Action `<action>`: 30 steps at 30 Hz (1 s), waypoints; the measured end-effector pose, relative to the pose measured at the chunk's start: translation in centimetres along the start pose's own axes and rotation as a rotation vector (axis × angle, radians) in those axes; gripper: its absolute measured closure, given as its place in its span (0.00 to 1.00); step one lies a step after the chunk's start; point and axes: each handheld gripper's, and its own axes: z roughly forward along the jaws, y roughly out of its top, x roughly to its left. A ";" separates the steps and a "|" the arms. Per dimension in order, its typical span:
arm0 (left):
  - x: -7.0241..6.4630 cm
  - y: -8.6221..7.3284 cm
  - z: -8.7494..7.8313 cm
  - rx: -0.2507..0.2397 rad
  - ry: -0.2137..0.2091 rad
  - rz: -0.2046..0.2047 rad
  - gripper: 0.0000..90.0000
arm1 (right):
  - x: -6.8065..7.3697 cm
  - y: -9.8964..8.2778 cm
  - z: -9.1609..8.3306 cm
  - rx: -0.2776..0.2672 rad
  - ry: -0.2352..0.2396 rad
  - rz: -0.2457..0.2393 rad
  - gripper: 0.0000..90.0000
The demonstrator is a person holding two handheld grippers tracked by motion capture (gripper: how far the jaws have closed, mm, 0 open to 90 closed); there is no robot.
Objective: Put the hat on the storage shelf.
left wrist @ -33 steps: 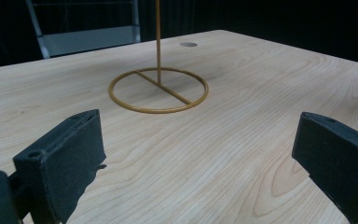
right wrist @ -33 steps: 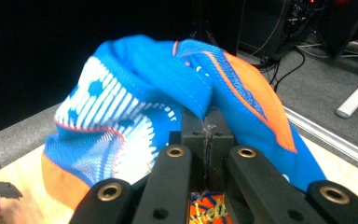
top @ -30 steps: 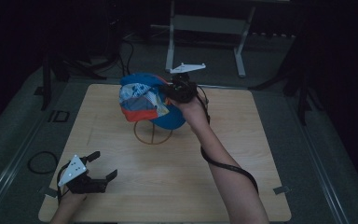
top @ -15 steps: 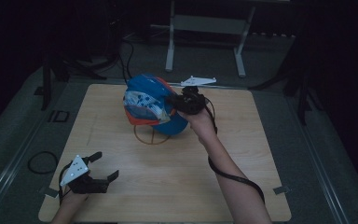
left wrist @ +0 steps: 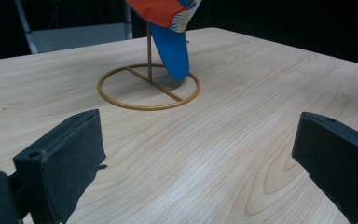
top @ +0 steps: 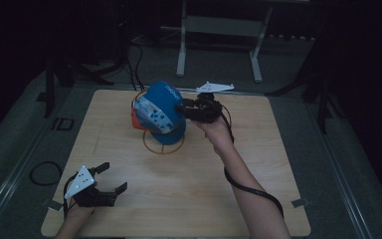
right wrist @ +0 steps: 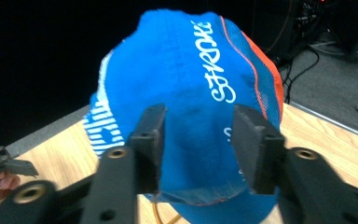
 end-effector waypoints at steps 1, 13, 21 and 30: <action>0.0 0.0 0.0 -0.002 -0.001 0.001 0.03 | 0.0 0.0 -0.2 -0.004 0.002 -0.003 0.55; -0.1 0.0 0.0 -0.009 0.001 -0.008 0.03 | 0.1 -1.8 -1.4 0.001 0.051 -0.041 0.19; -0.1 0.0 0.0 -0.016 0.003 -0.013 0.03 | -0.2 -3.6 -1.8 0.010 0.053 -0.066 0.16; -0.2 -0.1 0.3 -0.008 0.001 -0.007 0.03 | -0.2 -6.1 -2.1 0.043 0.047 -0.093 0.16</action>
